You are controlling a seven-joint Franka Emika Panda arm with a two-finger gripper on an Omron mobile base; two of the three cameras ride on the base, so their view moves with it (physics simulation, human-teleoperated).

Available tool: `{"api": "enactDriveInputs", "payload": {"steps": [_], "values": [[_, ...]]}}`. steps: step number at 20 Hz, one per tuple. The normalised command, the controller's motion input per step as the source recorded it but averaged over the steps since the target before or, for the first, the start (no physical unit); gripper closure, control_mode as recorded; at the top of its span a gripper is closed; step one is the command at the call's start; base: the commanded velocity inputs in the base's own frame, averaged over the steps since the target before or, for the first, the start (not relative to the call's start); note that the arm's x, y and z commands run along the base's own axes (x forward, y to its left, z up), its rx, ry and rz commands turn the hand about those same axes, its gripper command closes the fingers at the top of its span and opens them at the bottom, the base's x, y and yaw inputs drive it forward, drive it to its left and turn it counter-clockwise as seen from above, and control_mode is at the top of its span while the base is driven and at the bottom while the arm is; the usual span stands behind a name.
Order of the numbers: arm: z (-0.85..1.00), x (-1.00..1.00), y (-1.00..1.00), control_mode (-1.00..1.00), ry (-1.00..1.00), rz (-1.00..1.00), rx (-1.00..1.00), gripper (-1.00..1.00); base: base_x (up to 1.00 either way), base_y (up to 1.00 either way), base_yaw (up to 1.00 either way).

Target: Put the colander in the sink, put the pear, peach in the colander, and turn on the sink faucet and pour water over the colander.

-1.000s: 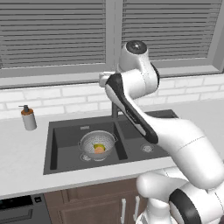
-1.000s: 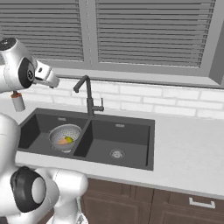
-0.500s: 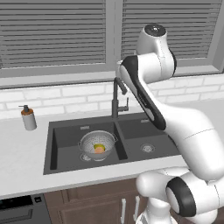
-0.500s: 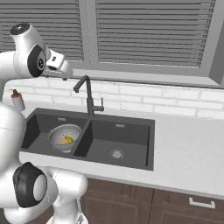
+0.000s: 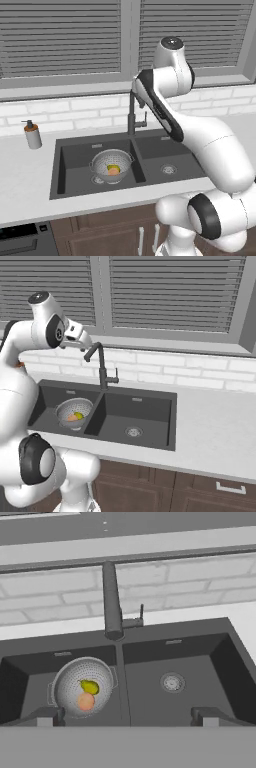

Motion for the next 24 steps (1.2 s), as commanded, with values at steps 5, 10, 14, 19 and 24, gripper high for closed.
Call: {"api": "enactDriveInputs", "payload": {"steps": [5,10,14,19,24], "values": [[-0.28,0.59,0.0,-1.0,0.05,0.0,0.0,-1.0,0.0,0.0,0.0],[-0.27,0.33,0.0,-1.0,0.0,0.0,0.01,-1.0,0.0,0.0,0.0],[-0.37,0.39,0.0,-1.0,0.0,0.0,0.02,-1.0,0.0,0.0,0.0],[-0.44,0.43,0.0,-1.0,0.0,0.0,0.04,-1.0,0.0,0.0,0.0],[-0.28,0.59,0.0,-1.0,0.0,0.0,0.04,-1.0,0.0,0.0,0.0]]}}
